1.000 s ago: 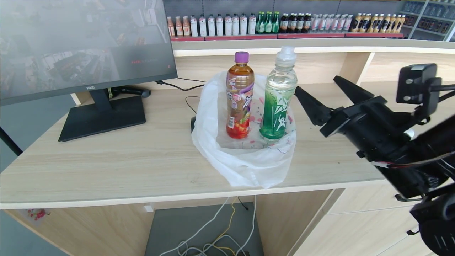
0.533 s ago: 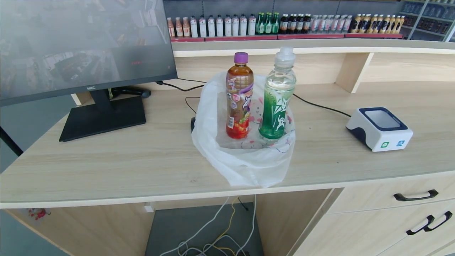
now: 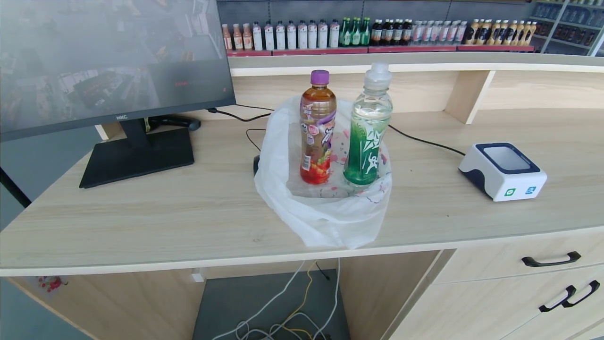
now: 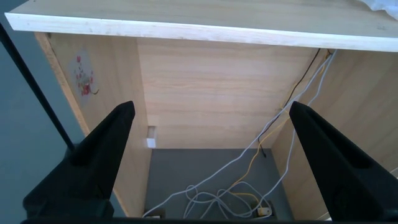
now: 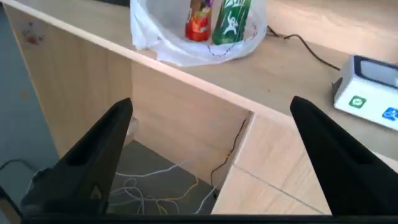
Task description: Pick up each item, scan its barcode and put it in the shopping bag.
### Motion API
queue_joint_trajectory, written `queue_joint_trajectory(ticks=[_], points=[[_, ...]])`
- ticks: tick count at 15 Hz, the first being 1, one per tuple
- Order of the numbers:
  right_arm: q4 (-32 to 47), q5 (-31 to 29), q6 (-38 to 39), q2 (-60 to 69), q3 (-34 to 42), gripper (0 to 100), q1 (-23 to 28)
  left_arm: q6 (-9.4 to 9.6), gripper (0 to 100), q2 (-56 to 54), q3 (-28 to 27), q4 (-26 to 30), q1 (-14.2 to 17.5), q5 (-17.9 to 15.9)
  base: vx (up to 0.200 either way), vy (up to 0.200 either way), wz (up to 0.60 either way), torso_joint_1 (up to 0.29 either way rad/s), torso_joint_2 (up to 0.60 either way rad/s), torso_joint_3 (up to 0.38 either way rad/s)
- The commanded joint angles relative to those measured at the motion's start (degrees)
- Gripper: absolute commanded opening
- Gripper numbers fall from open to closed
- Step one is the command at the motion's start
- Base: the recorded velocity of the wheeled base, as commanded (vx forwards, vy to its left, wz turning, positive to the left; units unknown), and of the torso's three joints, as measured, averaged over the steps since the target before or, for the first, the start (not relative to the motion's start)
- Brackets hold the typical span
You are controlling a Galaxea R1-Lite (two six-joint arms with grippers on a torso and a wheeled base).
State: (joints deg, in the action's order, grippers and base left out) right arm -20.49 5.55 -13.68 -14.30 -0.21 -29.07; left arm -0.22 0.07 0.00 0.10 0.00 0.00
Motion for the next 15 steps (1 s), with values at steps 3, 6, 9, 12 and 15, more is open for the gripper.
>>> queue_joint_trajectory(ticks=[3,6,9,12,15], points=[[13.29,0.52,-1.00,14.30,0.21,100,-0.46,-0.04,100,0.01,0.00,-0.01,0.00,0.00,0.000,0.000,0.00,0.000,0.00,0.000],[17.59,0.43,-0.74,14.30,0.21,100,-0.46,-0.13,100,0.01,0.00,-0.01,0.09,0.00,0.000,0.000,0.00,0.000,0.00,0.000],[18.65,-0.19,1.46,14.30,-0.14,100,5.87,0.04,100,0.01,0.00,-0.01,0.00,0.00,0.000,0.000,0.00,0.000,0.00,0.000],[18.73,-0.19,2.78,9.03,-0.14,100,14.57,0.22,100,0.01,0.00,-0.01,0.00,0.00,0.000,0.000,0.00,0.000,0.00,0.000],[18.73,-0.19,5.24,8.85,-0.14,100,23.19,0.13,100,0.01,0.00,-0.01,0.00,0.00,0.000,0.000,0.00,0.000,0.00,0.000]])
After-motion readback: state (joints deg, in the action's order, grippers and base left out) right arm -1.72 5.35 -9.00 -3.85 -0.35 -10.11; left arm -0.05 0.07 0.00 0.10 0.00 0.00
